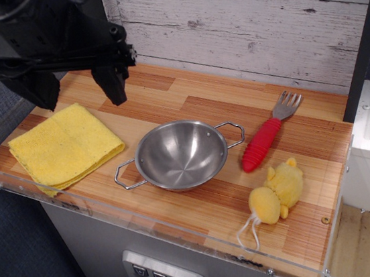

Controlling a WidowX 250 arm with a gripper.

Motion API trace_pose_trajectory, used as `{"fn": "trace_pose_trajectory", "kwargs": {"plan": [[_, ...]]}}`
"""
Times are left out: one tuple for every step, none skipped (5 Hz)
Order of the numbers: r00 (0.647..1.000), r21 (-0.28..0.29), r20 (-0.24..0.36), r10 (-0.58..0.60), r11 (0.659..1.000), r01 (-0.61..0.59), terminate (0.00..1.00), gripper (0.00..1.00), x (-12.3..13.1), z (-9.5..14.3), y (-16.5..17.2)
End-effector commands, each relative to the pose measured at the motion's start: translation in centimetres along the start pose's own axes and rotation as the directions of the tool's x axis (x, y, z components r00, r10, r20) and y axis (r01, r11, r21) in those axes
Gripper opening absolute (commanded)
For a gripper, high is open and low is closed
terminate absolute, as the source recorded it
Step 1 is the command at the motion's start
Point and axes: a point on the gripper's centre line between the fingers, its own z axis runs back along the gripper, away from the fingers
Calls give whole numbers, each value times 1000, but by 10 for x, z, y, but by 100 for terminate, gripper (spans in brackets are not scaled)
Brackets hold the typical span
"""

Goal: Move yellow bottle directly above silver bowl.

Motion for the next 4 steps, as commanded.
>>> {"fn": "trace_pose_trajectory", "kwargs": {"plan": [[1000,0,0,0,1000,0,0,100,0,0,0],[1000,-17,21,-22,1000,22,0,100,18,4,-16],[998,-49,31,-61,997,63,0,100,29,7,-38],[992,-89,24,-120,989,122,0,100,31,3,-62]]}}
